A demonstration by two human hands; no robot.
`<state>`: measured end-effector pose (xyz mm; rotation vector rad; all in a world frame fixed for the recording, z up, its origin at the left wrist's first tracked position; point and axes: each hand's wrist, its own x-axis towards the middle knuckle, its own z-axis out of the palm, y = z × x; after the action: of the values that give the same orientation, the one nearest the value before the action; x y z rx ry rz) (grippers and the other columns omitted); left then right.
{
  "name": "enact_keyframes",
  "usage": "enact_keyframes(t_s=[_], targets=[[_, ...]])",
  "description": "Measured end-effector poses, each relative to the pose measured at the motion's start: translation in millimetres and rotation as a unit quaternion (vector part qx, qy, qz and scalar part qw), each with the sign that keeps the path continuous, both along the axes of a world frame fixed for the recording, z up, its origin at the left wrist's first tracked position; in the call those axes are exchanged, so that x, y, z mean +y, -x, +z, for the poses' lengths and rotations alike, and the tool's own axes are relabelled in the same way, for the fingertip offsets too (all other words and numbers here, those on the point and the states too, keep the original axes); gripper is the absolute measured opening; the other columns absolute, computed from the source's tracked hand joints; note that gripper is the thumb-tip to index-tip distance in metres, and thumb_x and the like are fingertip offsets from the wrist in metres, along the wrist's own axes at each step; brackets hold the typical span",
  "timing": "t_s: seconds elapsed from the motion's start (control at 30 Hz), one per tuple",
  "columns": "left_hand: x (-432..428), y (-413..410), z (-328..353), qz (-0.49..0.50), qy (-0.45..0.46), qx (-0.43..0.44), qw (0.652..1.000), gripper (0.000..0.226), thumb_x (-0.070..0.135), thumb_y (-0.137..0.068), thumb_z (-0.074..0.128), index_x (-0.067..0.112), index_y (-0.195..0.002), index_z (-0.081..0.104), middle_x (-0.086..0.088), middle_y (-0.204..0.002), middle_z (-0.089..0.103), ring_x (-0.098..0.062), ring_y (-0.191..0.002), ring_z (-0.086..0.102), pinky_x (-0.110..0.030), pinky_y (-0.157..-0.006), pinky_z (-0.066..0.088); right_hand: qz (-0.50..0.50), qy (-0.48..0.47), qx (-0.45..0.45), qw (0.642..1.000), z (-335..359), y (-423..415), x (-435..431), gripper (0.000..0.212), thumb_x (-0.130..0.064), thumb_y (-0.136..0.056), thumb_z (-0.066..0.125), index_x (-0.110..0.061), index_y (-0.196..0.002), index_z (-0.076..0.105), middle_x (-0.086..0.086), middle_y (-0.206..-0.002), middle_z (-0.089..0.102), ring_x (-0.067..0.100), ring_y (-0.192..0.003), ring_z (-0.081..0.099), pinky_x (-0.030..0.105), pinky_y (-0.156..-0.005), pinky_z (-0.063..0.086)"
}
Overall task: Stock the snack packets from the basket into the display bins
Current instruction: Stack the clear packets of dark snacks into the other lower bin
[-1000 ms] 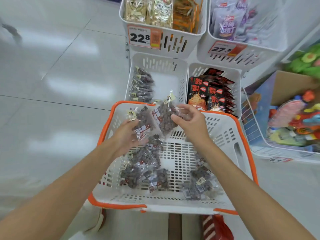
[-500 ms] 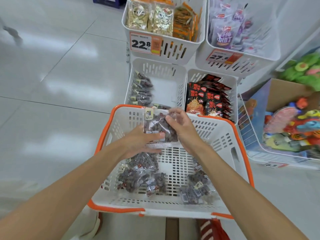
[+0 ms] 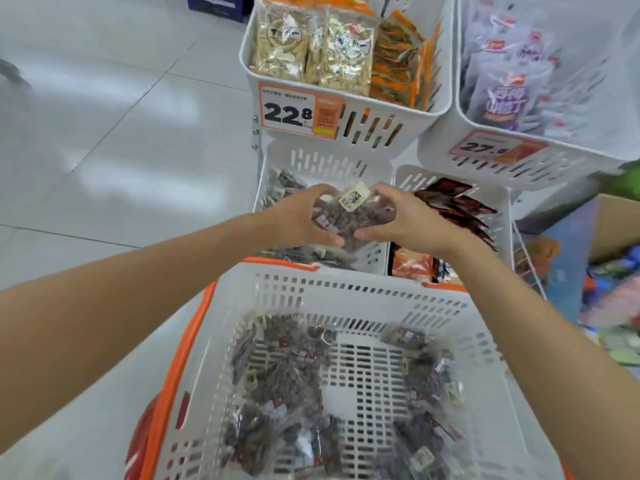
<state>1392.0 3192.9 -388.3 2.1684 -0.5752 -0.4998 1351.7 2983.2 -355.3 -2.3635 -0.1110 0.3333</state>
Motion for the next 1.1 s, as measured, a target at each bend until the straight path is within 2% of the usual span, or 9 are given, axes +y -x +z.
enact_keyframes(t_s=[0.07, 0.17, 0.23, 0.3, 0.4, 0.5, 0.8, 0.93, 1.1], targets=[[8, -17, -25, 0.050, -0.031, -0.054, 0.997, 0.083, 0.035, -0.080, 0.079, 0.021, -0.148, 0.035, 0.002, -0.144, 0.048, -0.016, -0.129, 0.047, -0.026, -0.101, 0.039, -0.036, 0.075, -0.096, 0.992, -21, -21, -4, 0.047, -0.026, -0.082, 0.080, -0.018, -0.118, 0.051, 0.003, -0.111, 0.055, 0.025, -0.098, 0.054, 0.033, -0.069, 0.039], [28, -31, -72, 0.051, -0.205, -0.135, 0.968, 0.083, 0.054, -0.086, 0.064, 0.027, -0.154, 0.024, 0.004, -0.162, 0.019, -0.017, -0.150, 0.014, -0.040, -0.120, 0.017, -0.031, 0.206, -0.211, 0.955, -71, -44, -5, 0.045, -0.022, -0.083, 0.077, -0.015, -0.120, 0.051, 0.010, -0.114, 0.053, 0.029, -0.100, 0.054, 0.039, -0.076, 0.048], [36, -35, -93, 0.034, -0.276, -0.151, 0.949, 0.082, 0.065, -0.089, 0.050, 0.034, -0.155, 0.014, 0.006, -0.165, -0.001, -0.014, -0.151, -0.008, -0.049, -0.122, 0.000, -0.001, 0.240, -0.167, 0.956, -109, -55, -7, 0.049, -0.026, -0.086, 0.074, -0.016, -0.126, 0.048, 0.012, -0.122, 0.048, 0.033, -0.107, 0.052, 0.043, -0.082, 0.050], [37, -39, -103, 0.041, -0.263, -0.120, 0.956, 0.079, 0.066, -0.090, 0.044, 0.037, -0.155, 0.010, 0.007, -0.164, -0.006, -0.013, -0.150, -0.014, -0.050, -0.120, -0.004, 0.030, 0.165, -0.009, 0.986, -134, -59, -6, 0.058, -0.040, -0.087, 0.071, -0.021, -0.132, 0.039, 0.010, -0.129, 0.042, 0.031, -0.113, 0.048, 0.041, -0.089, 0.045], [36, -43, -108, 0.036, -0.246, -0.089, 0.964, 0.079, 0.060, -0.092, 0.048, 0.038, -0.156, 0.007, 0.005, -0.164, -0.008, -0.016, -0.151, -0.012, -0.051, -0.120, -0.002, -0.005, 0.037, 0.093, 0.995, -152, -62, -5, 0.063, -0.051, -0.091, 0.059, -0.028, -0.142, 0.029, 0.007, -0.142, 0.037, 0.028, -0.129, 0.041, 0.036, -0.098, 0.037], [37, -45, -112, 0.028, -0.249, -0.076, 0.965, 0.079, 0.055, -0.093, 0.052, 0.037, -0.156, 0.008, 0.003, -0.164, -0.011, -0.019, -0.151, -0.010, -0.053, -0.121, 0.004, -0.002, 0.062, 0.070, 0.996, -158, -66, -5, 0.053, -0.038, -0.098, 0.056, -0.030, -0.143, 0.031, 0.009, -0.145, 0.038, 0.027, -0.131, 0.041, 0.034, -0.100, 0.036], [38, -43, -110, 0.036, -0.226, -0.071, 0.971, 0.074, 0.050, -0.095, 0.053, 0.037, -0.156, 0.012, 0.003, -0.164, -0.009, -0.019, -0.151, -0.008, -0.054, -0.120, 0.007, 0.002, 0.022, 0.002, 1.000, -163, -66, -6, 0.014, -0.031, -0.097, 0.059, -0.032, -0.107, 0.049, 0.007, -0.123, 0.052, 0.025, -0.112, 0.050, 0.031, -0.088, 0.036], [38, -42, -110, 0.039, -0.218, -0.069, 0.973, 0.072, 0.047, -0.095, 0.055, 0.037, -0.155, 0.017, 0.003, -0.165, -0.005, -0.023, -0.152, -0.005, -0.056, -0.120, 0.012, 0.014, 0.042, 0.027, 0.999, -163, -65, -5, 0.021, -0.032, -0.097, 0.058, -0.034, -0.114, 0.046, 0.006, -0.128, 0.049, 0.026, -0.119, 0.048, 0.037, -0.100, 0.039], [37, -30, -97, 0.086, -0.196, -0.116, 0.970, 0.057, 0.040, -0.096, 0.058, 0.036, -0.148, 0.036, 0.003, -0.161, 0.024, -0.024, -0.148, 0.023, -0.053, -0.117, 0.024, 0.008, 0.076, 0.030, 0.997, -142, -54, -5, 0.065, -0.042, -0.095, 0.059, -0.033, -0.151, 0.028, 0.003, -0.156, 0.035, 0.028, -0.145, 0.025, 0.049, -0.118, 0.023]])
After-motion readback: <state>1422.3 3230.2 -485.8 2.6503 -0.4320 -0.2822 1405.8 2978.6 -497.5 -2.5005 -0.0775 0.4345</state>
